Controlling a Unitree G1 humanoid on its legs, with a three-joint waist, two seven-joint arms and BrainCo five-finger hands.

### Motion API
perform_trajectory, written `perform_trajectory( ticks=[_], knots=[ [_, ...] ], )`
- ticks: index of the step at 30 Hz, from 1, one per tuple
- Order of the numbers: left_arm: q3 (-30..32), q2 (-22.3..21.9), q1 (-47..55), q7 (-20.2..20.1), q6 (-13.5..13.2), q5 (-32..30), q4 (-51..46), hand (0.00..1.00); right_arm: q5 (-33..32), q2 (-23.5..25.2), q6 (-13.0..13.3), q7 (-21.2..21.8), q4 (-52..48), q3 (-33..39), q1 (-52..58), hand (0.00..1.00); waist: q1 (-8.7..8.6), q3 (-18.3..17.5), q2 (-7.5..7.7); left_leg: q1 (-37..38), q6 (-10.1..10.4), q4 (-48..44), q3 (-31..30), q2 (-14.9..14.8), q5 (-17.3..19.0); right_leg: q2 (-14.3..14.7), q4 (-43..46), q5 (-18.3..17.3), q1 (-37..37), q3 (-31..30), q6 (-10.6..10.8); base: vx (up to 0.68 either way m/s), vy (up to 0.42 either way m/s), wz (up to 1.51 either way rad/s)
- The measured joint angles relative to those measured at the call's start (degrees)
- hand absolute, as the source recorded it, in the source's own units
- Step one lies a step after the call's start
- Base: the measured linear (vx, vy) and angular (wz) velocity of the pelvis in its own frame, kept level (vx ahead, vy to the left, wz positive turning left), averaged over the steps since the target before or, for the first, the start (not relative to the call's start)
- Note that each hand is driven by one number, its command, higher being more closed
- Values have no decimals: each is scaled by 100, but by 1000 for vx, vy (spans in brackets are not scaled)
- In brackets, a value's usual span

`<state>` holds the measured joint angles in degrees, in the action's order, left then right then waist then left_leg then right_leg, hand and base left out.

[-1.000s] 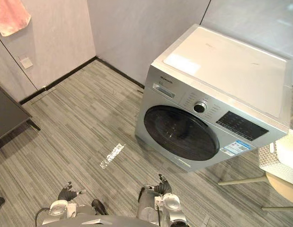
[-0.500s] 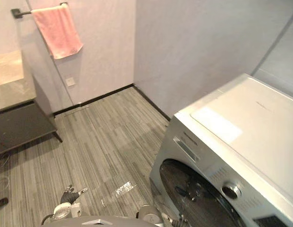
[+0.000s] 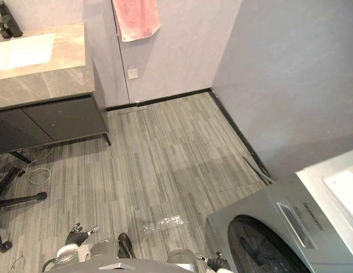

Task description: Pick up the laundry basket with both hands and put the clothes into the washing machine.

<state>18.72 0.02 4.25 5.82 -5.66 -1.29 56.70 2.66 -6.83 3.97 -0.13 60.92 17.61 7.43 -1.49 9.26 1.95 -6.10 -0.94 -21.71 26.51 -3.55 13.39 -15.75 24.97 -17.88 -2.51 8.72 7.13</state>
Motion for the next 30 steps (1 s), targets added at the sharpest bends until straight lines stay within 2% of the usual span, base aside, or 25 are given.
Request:
perform_trajectory(
  ticks=[1, 3, 4, 5, 7, 8, 9, 10, 11, 12, 14, 15, 16, 18, 20, 21, 23, 25, 27, 29, 30],
  knots=[
    [-88, 111, -3, 1, 12, 10, 119, 0, -7, -22, 56, -13, -238, -122, -33, 0, -98, 27, -5, 241, -21, 31, 7, 95, 115, -149, 1713, 376, 753, -433, 71, 320, 122, 12],
    [-165, 189, 57, 1, 55, 5, 157, 0, -6, -34, 83, -15, -486, -454, -16, 0, -220, 45, -31, 574, -66, 165, 3, 118, 77, -210, 2615, 1029, 1054, -527, 65, 285, 83, 11],
    [-269, 249, 67, 2, 60, -9, 133, 0, 11, -39, 87, -13, -620, -707, 27, 0, -242, 54, -46, 848, -64, 356, 38, 97, 62, -201, 3099, 985, 1265, -493, -56, 286, 16, -15],
    [-426, 300, 64, -3, 69, -19, 133, 0, 73, -41, 89, 0, -685, -904, -55, 0, -231, 55, -42, 1045, -20, 557, 72, 74, 10, -98, 3294, 662, 1471, -412, -170, 263, -1, -25],
    [-787, 326, 22, -29, 75, -65, 130, 0, 243, -58, 92, 29, -832, -1087, -119, 0, -241, 76, -94, 1251, 61, 798, 108, -40, -54, 164, 2871, 161, 1716, -180, -313, 249, -89, -12],
    [-897, 314, -37, -51, 72, -113, 130, 0, 284, -70, 98, 49, -830, -1091, -119, 0, -244, 98, -130, 1305, 102, 844, 109, -126, -78, 333, 2401, 39, 1789, -196, -341, 255, -176, -6],
    [-1032, 292, -50, -94, 60, -138, 129, 0, 308, -69, 112, 67, -828, -1098, -125, 0, -275, 101, -165, 1355, 197, 892, 108, -224, -134, 563, 1553, 27, 1878, -364, -353, 169, -159, -1],
    [-1058, 287, -60, -117, 54, -163, 128, 0, 330, -66, 122, 72, -822, -1126, -126, 0, -302, 102, -164, 1369, 247, 906, 92, -254, -163, 656, 1041, 151, 1882, -529, -334, 227, -228, 8],
    [-1180, 306, -76, -121, 36, -203, 126, 0, 355, -45, 135, 76, -782, -1203, -118, 0, -341, 76, -64, 1396, 343, 925, 35, -226, -191, 737, -20, 744, 1846, -974, -326, 256, -271, 11],
    [-1227, 237, -141, -118, 34, -236, 158, 0, 378, -72, 149, 83, -656, -1180, -156, 0, -353, 87, -92, 1503, 539, 997, -38, -294, -170, 868, -163, 1517, 1752, -1068, -89, 301, -324, 2],
    [-1263, -26, -149, -118, -25, -234, 126, 0, 387, -228, 203, 86, -492, -1160, -162, 0, -265, 112, -349, 1489, 634, 1102, -109, -503, -234, 1142, -213, 1468, 1713, -1066, -195, 237, -293, -15],
    [-1258, -118, -197, -115, -67, -227, 117, 0, 388, -210, 200, 88, -341, -1051, -165, 0, -275, 113, -409, 1556, 668, 1114, -213, -552, -324, 1172, -43, 1318, 1706, -978, -276, 158, -270, 13],
    [-1258, -181, -214, -115, -98, -227, 25, 0, 387, -197, 192, 86, -180, -997, -105, 0, -292, 123, -388, 1614, 748, 1063, -369, -603, -399, 1167, 142, 1134, 1618, -871, -321, 111, -222, 34],
    [-1202, -239, -196, -101, -188, -212, -108, 0, 405, -141, 174, 86, -81, -944, 20, 0, -290, 146, -344, 1607, 760, 801, -591, -715, -389, 1141, 231, 926, 1427, -660, -381, 17, -156, 62],
    [-1178, -243, -116, 25, -249, -109, -260, 0, 438, -66, 178, 89, 60, -807, 219, 0, -210, 135, -245, 1242, 764, -41, -938, -924, -388, 1091, 214, 712, 1137, -337, -378, -31, -186, 85],
    [-1168, -241, -53, 84, -275, -9, -346, 0, 439, -60, 170, 87, 86, -752, 292, 0, -175, 135, -230, 998, 744, -556, -1069, -1063, -400, 1089, 177, 629, 977, -157, -427, -22, -150, 76],
    [-1143, -222, 25, 152, -357, 234, -438, 0, 445, -45, 135, 87, 91, -655, 450, 0, -168, 137, -226, 807, 640, -938, -1075, -1210, -469, 1055, 86, 591, 729, 91, -437, -26, -90, 77],
    [-1080, -211, 60, 168, -419, 469, -437, 0, 441, -45, 82, 79, 86, -605, 537, 0, -137, 106, -203, 837, 570, -765, -879, -1201, -525, 994, -56, 596, 629, 173, -429, -40, -28, 60],
    [-1085, -208, 68, 165, -429, 629, -430, 0, 434, -44, 84, 68, 63, -603, 518, 0, -170, 92, -215, 947, 576, -34, -577, -1060, -520, 957, -196, 689, 715, 162, -357, -47, 31, 47],
    [-1105, -206, 97, 151, -430, 683, -420, 0, 380, -76, 84, 20, 36, -602, 487, 0, -178, 1, -299, 1101, 751, 856, -513, -877, -473, 970, -235, 800, 948, 141, -330, -59, 87, 27],
    [-1138, -136, 98, 140, -433, 694, -394, 0, 331, -29, 82, -19, 32, -606, 402, 0, -164, 22, -241, 1105, 830, 1101, -451, -777, -576, 948, -304, 907, 1025, 64, -318, -28, 66, 3]
  ],
)
